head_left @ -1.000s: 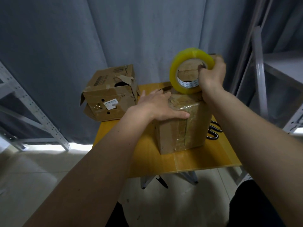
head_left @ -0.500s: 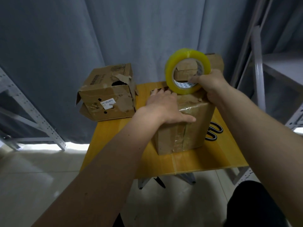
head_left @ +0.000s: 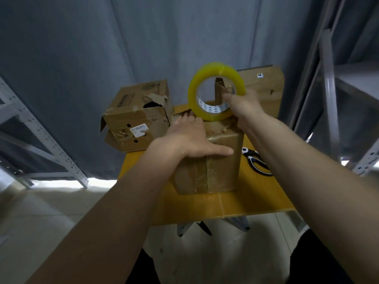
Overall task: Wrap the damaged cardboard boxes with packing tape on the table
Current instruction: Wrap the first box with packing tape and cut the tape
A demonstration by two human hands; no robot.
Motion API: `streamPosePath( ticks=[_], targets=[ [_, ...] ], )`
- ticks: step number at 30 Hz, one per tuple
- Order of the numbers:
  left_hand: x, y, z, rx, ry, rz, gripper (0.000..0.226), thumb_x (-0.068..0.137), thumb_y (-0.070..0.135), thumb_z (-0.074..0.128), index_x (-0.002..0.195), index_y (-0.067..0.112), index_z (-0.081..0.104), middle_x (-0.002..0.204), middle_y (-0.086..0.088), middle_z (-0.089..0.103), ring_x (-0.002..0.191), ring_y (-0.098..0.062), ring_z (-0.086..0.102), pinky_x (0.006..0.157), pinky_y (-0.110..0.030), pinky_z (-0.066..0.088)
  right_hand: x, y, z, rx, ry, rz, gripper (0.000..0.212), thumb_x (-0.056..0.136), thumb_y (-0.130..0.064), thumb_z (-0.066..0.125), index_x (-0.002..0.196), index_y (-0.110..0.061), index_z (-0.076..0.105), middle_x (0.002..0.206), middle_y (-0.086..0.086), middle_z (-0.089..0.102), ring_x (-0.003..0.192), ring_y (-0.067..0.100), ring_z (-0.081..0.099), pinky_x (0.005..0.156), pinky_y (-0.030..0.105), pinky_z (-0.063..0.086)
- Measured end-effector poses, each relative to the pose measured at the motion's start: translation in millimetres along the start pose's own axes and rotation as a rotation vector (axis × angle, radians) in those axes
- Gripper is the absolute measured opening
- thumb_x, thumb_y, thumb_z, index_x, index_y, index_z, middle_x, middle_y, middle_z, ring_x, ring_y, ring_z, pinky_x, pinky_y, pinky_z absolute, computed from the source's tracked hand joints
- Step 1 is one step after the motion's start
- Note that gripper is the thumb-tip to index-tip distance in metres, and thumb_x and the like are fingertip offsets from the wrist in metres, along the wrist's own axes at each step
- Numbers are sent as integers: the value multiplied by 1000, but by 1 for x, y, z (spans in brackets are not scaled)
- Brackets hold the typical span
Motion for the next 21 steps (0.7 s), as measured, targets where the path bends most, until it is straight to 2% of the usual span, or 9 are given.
streamPosePath(
  ticks=[1, 3, 5, 7, 10, 14, 15, 18, 21],
  targets=[
    [1, -1, 0, -9, 16, -2, 130, 56, 96, 44, 151, 10, 23, 160, -11, 20, 147, -30, 18, 119, -43, 16, 2, -1, -3, -20, -5, -9, 6, 88, -19, 65, 88, -13, 66, 83, 2, 63, 86, 22, 61, 73, 30, 47],
    [3, -1, 1, -33, 23, 4, 132, 57, 96, 44, 155, 14, 12, 163, -10, 7, 150, -28, 7, 121, -44, 11, 2, -5, -11, -40, -31, -29, 15, 89, -18, 65, 74, -20, 60, 78, 2, 64, 87, 24, 64, 79, 35, 53],
    [4, 0, 2, -48, 9, 17, 133, 57, 96, 45, 156, 17, 4, 164, -9, -2, 151, -27, 0, 121, -44, 6, 2, -10, -20, -72, -38, -55, 9, 90, -20, 63, 83, -16, 63, 94, 12, 69, 94, 30, 67, 90, 45, 54],
    [3, 2, 4, -50, -5, 27, 132, 58, 95, 45, 156, 18, 0, 164, -9, -5, 151, -26, -3, 120, -43, 3, 2, -13, -25, -87, -72, -62, 14, 93, -19, 61, 100, -8, 64, 108, 20, 68, 99, 33, 66, 90, 52, 53],
    [3, 0, 5, -77, -8, 22, 133, 58, 93, 46, 155, 21, -8, 164, -7, -9, 151, -25, -5, 120, -42, 1, 3, -15, -34, -1, -135, -46, 21, 95, -14, 57, 115, -8, 59, 114, 17, 65, 101, 30, 65, 87, 50, 55],
    [3, -1, 5, -110, -14, 32, 133, 58, 92, 49, 154, 24, -14, 163, -6, -10, 150, -25, -6, 119, -41, 1, 5, -11, -44, 111, -195, -41, 15, 96, -9, 55, 110, -13, 57, 111, 13, 64, 88, 25, 67, 61, 38, 59],
    [2, 0, 5, -106, -18, 33, 133, 58, 92, 48, 154, 24, -14, 163, -6, -10, 150, -25, -6, 119, -41, 1, 6, -11, -47, 99, -183, -62, 14, 95, -7, 55, 107, -15, 57, 109, 11, 64, 88, 24, 67, 62, 37, 59],
    [1, -5, 6, -79, -38, 15, 127, 61, 93, 43, 154, 26, -11, 164, -7, -8, 151, -25, -5, 119, -41, 1, 12, -25, -63, -61, -76, -208, 15, 92, -4, 57, 94, -18, 58, 99, 5, 64, 95, 23, 63, 84, 40, 55],
    [0, -6, 5, -59, -53, 14, 122, 64, 92, 42, 155, 27, -6, 164, -8, -5, 151, -26, -3, 119, -42, 2, 18, -12, -78, -110, -53, -181, 15, 93, -4, 55, 93, -19, 59, 91, 0, 63, 97, 25, 62, 84, 41, 54]
  ],
)
Point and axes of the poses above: each hand's wrist, its own x-axis towards the middle knuckle, its own z-axis out of the palm, y = z × x, the point moved 10 cm from there along x, towards the middle knuckle
